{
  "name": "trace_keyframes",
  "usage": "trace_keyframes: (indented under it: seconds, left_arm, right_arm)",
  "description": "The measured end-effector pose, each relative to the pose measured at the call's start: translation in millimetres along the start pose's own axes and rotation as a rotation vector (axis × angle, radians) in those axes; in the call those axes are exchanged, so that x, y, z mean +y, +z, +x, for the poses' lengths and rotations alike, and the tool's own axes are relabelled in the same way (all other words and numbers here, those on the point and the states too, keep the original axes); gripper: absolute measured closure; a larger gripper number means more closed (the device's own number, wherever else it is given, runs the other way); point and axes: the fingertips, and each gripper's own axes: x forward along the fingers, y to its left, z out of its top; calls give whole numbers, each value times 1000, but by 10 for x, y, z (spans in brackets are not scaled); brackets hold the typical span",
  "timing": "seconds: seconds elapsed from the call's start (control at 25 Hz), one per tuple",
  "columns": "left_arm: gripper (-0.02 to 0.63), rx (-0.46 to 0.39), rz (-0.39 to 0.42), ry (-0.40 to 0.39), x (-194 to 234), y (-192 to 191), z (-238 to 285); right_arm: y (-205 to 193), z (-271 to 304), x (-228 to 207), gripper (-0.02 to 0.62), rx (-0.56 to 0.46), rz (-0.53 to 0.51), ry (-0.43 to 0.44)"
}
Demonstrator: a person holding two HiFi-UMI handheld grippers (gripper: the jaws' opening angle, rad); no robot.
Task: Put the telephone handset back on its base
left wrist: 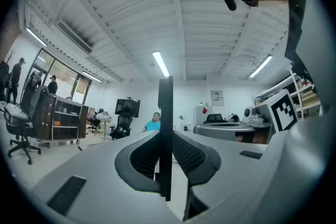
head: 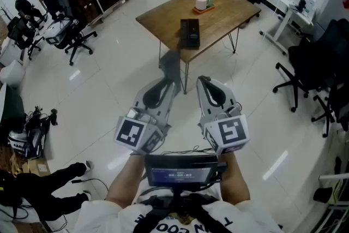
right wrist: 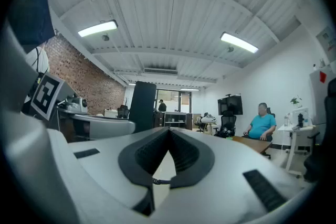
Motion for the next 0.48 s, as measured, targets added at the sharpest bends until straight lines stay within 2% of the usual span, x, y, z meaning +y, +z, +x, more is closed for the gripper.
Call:
trace_keyframes:
  seconds: [0.16,0.48]
  left_arm:
    - [543,30,-7,13,-41,-69,-46]
    - [543,11,-7,21,-113,-106,80]
  right_arm:
    - [46,-78,51,597,-7,8,15]
    - [14,-114,-124,597,-20,-10,17]
